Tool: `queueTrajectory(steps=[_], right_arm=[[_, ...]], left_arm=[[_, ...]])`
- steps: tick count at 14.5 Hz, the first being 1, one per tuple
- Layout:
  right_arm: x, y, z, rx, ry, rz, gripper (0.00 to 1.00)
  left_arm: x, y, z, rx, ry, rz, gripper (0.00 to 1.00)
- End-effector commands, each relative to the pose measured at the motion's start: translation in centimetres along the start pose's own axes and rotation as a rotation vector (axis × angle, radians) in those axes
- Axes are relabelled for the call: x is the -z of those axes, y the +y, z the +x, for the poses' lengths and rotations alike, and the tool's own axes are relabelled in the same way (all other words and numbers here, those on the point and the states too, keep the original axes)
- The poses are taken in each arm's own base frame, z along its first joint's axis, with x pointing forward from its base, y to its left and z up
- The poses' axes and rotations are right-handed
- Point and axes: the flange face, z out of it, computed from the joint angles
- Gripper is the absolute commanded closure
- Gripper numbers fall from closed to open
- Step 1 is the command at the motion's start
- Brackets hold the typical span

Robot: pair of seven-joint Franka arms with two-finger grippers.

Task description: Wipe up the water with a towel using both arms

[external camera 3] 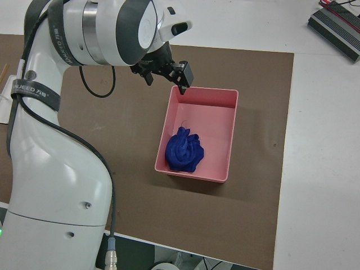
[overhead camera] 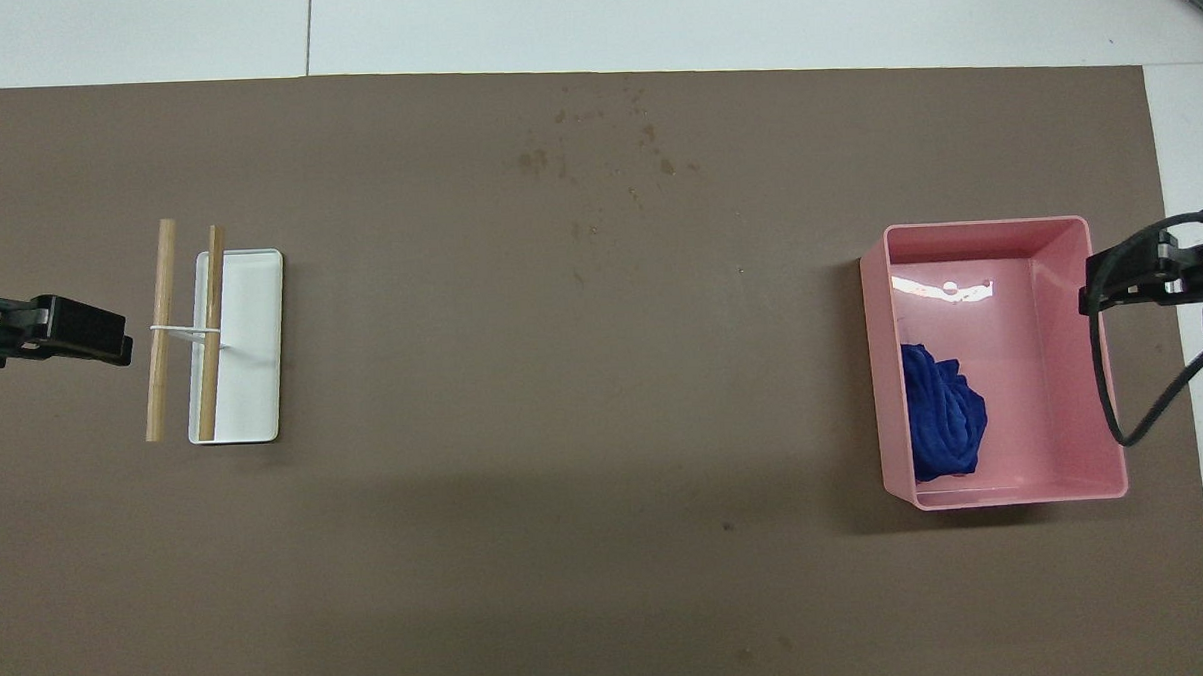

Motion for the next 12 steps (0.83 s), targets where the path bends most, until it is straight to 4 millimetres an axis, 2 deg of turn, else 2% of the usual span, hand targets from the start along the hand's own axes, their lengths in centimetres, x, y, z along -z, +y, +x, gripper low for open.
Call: queueTrajectory(steps=[1,2,12], right_arm=[[-0.26,0.38,-1.47,0.021,-0.006,0.001,0.00],[-0.77,0.46,-1.55,0.018,-0.015,-0.001,0.00],[-0.11,0.37,-0.92,0.027,0.028,0.020,0.00]], left_arm=[[0.04,-0.17,-0.85,-0.008,-0.006,0.009,0.00],[0.12,-0.17,-0.90,-0.008,-0.004,0.009,0.00],[0.05,-0.25,-0.84,-0.007,-0.006,0.009,0.00]])
